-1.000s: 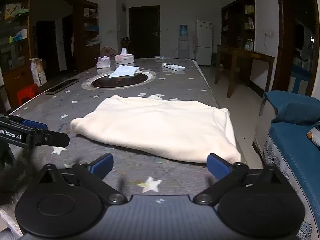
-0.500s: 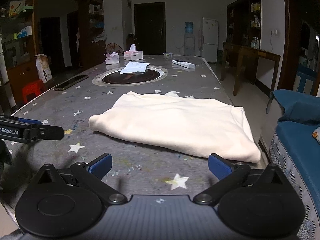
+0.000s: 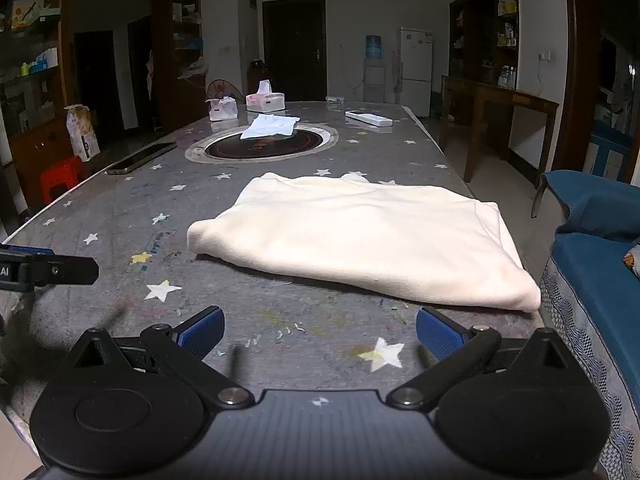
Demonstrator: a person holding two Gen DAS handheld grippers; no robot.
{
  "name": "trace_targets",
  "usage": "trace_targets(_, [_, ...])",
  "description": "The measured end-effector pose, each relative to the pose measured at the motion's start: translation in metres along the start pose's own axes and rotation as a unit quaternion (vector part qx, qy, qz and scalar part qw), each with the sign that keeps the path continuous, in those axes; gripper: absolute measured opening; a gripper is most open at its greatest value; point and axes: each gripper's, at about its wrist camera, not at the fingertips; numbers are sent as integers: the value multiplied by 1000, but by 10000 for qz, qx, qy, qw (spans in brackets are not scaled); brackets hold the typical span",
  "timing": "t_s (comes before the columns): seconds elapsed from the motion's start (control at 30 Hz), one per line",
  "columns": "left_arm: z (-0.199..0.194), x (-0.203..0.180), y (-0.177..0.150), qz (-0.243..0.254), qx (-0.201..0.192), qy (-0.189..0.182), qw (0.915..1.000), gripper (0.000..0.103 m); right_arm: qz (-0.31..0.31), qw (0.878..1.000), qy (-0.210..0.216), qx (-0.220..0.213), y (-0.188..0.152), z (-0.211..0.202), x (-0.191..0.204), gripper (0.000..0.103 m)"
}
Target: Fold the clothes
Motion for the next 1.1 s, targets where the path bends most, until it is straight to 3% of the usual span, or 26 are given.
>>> trace_targets(1.1, [-17,-38,-16,145,-23,-252,9996,103,332,9992,68,-196,-30,-42,6,103])
Point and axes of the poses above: each gripper's, at about its wrist camera, not at the fingertips, and z roughly the way its jaws point, x to its left, y to its top, and after that the axes turned 11 degrees about z, right-handed
